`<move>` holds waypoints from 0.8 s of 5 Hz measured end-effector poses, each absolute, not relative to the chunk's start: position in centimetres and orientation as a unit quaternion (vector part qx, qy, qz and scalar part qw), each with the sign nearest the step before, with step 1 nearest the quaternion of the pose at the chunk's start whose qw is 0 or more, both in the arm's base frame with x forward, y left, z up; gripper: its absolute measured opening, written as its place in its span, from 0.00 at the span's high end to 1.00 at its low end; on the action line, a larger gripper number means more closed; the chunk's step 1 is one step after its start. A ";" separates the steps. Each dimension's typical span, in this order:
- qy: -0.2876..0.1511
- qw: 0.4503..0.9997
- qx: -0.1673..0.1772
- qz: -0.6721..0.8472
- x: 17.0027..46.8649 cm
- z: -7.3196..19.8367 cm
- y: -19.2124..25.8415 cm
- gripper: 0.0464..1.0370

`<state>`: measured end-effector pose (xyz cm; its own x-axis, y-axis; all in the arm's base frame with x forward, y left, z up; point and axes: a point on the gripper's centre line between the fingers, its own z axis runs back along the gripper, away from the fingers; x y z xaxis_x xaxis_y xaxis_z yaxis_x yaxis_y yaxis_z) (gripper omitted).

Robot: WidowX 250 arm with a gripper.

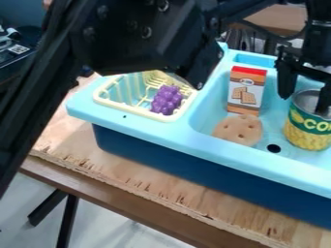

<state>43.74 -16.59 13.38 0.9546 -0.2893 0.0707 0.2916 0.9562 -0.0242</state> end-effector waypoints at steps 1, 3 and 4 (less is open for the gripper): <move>-0.037 0.988 -0.019 -0.149 43.2 13.5 -17.4 0.04; -0.050 0.987 0.003 -0.150 39.2 17.1 -19.1 0.04; -0.080 0.984 -0.010 -0.156 37.5 19.5 -20.1 0.04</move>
